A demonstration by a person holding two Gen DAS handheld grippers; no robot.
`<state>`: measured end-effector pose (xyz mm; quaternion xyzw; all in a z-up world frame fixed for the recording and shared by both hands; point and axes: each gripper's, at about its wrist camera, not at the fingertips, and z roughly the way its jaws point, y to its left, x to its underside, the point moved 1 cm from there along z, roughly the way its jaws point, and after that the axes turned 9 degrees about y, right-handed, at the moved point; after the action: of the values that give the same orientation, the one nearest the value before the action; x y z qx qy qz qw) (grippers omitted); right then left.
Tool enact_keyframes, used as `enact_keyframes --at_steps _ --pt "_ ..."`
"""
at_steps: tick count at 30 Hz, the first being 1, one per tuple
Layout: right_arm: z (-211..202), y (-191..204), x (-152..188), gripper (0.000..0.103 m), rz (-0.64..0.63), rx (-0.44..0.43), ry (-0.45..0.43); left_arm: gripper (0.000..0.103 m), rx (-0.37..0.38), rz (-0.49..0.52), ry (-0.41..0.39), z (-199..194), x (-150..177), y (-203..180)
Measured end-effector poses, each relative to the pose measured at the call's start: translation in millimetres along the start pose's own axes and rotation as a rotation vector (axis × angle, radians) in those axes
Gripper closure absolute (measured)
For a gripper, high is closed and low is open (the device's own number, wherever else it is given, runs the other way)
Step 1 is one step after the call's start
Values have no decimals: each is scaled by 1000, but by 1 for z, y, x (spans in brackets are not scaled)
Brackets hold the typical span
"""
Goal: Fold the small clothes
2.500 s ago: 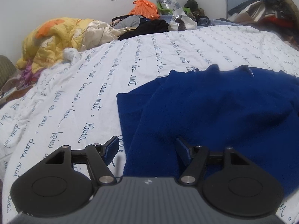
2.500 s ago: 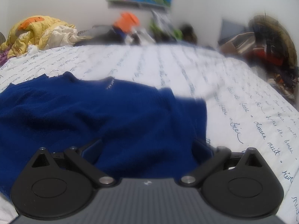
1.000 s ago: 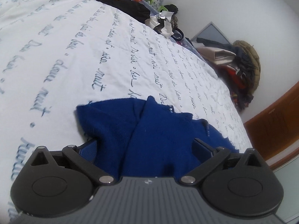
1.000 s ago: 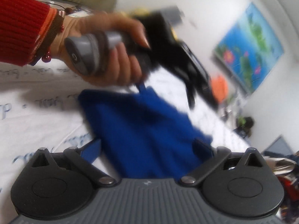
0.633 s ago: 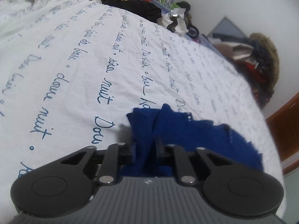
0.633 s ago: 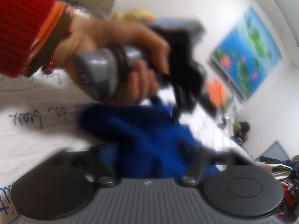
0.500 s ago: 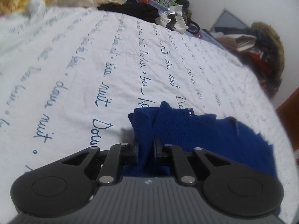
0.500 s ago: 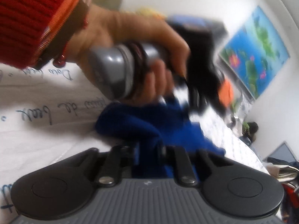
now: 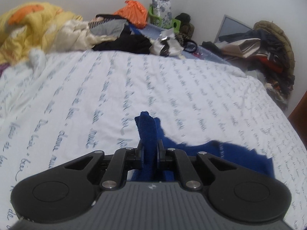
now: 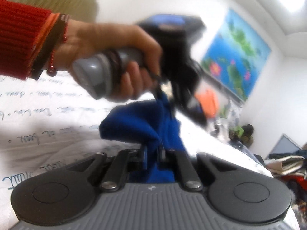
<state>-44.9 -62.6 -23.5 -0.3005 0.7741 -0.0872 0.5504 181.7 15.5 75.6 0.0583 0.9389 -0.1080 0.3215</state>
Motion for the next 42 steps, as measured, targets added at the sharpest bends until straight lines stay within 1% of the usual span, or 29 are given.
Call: enact_keyframes --at_steps 6,10,14,18,21,24,27,31,36,37,39,41,42 --pt "-25 -37 8 95 93 53 -16 91 17 60 -52 -16 -9 -54" --pt "-32 -59 20 95 140 91 -9 91 29 119 -78 -19 -12 -94" --pt "-41 -84 34 95 216 108 8 91 59 181 -78 -13 -11 -133" --pt "-46 -105 54 95 290 111 47 91 100 252 -60 -1 -6 -175" --pt "-49 -116 70 95 333 125 82 91 108 308 -51 13 2 -203" --pt "-51 -128 86 95 392 132 113 91 121 347 -25 31 11 -228" --pt "-52 -141 104 95 470 124 147 91 132 370 10 51 20 -246" --pt "-57 -152 128 95 576 82 187 91 137 415 49 70 35 -269" --pt "-59 -164 152 95 687 -13 237 90 129 476 97 93 51 -292" --pt "-58 -167 156 95 708 -35 248 88 134 482 106 97 54 -295" --pt "-56 -171 162 95 750 -63 264 74 153 477 116 103 56 -297" --pt "-53 -174 167 95 770 -90 281 24 160 467 105 102 56 -297" --pt "-51 -174 168 94 772 -94 286 14 148 464 70 97 57 -295"
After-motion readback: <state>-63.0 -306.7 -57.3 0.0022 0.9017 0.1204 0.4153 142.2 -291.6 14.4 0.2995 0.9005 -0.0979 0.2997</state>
